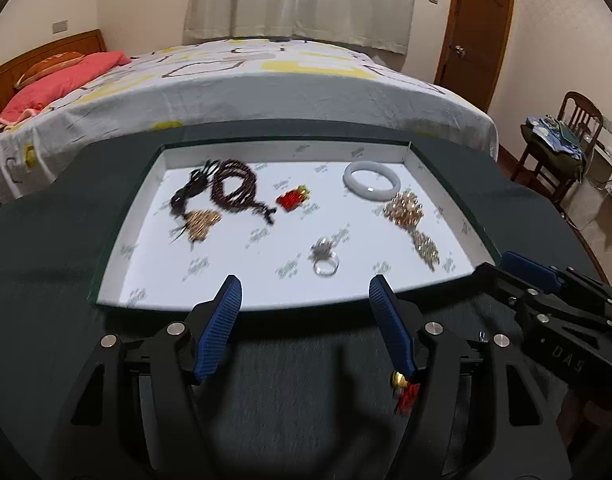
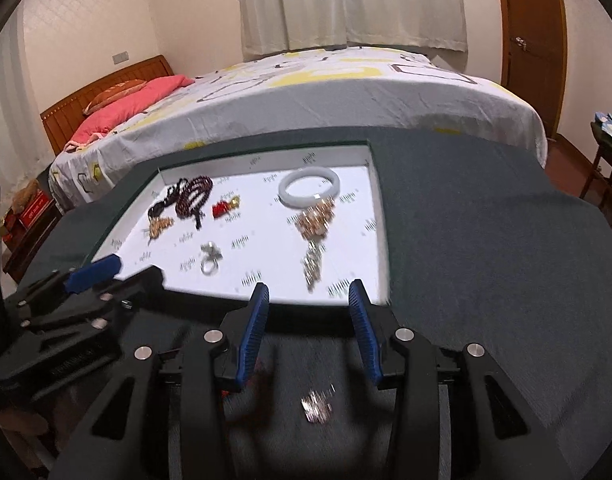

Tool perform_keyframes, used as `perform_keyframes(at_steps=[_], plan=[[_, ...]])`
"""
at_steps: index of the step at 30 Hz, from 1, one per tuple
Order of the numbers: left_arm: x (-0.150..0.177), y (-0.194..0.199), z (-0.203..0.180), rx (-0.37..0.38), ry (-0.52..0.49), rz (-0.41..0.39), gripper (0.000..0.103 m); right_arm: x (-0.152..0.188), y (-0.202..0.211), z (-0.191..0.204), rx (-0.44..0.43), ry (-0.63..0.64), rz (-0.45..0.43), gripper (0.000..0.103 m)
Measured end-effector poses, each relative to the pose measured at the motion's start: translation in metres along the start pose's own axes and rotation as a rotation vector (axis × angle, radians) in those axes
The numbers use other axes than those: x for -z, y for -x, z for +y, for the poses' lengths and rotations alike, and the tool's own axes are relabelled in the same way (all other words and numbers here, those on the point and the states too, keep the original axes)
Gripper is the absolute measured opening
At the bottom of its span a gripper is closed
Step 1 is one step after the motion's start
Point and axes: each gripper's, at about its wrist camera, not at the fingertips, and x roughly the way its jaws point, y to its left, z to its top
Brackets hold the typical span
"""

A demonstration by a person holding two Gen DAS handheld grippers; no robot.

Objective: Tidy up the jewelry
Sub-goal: 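Withdraw both open tools from the tray back over the table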

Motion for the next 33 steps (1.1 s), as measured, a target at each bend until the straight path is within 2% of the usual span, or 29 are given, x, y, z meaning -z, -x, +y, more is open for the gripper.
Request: perform_keyframes(at_steps=[11,24,33], plan=[[0.032,0.019,0.015,-0.028,0.043,0.036,0.065,0.038,0.007,-0.001,0.017,0.006,0.07,0.042],[0.046,0.023,0.021,-0.034,0.059,0.057,0.065,0.045,-0.001,0.009,0.028,0.044,0.107,0.04],[0.049,0.021,0.012,-0.013,0.045,0.071,0.065,0.046,-0.003,0.009,0.032,0.053,0.12,0.015]])
